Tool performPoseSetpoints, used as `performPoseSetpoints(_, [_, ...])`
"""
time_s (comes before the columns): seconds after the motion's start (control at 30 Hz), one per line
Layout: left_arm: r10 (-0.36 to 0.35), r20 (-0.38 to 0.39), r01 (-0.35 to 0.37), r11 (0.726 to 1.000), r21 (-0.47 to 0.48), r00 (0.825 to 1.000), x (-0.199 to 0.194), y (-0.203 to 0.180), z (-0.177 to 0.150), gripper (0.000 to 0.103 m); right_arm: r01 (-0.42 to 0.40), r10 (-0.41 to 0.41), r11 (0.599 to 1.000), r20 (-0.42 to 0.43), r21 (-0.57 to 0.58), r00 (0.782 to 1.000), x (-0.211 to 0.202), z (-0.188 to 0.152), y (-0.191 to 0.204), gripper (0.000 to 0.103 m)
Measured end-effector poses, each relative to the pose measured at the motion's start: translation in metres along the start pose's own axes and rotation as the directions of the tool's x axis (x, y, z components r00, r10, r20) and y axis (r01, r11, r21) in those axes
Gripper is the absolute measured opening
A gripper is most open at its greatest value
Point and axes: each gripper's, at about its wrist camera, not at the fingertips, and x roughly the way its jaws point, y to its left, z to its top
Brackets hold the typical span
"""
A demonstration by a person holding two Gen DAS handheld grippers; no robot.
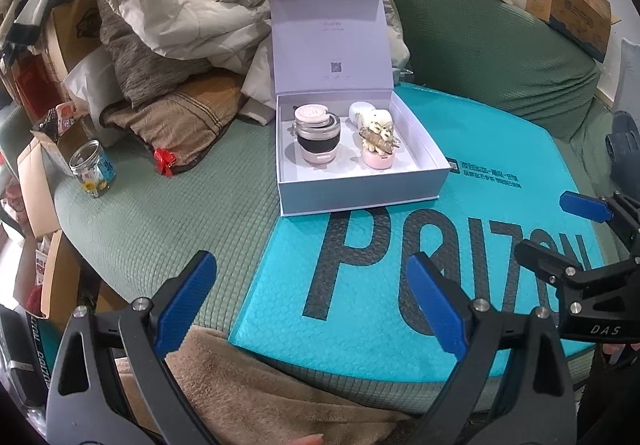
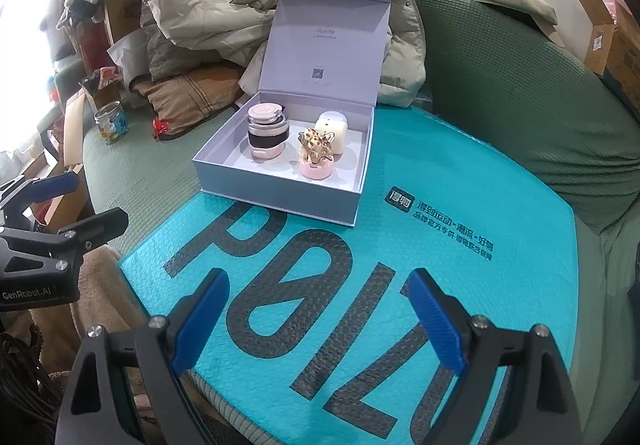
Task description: Organize objects
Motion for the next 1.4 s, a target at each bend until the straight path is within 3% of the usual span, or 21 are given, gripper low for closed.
performPoseSetpoints(1.4, [0.014, 0.003, -0.015, 0.998, 0.065, 1.000, 0.003, 0.002, -0.001, 0.097, -0.005, 0.004, 1.000, -0.042, -0.025, 0.999, 0.014, 0.009, 0.009, 0.092])
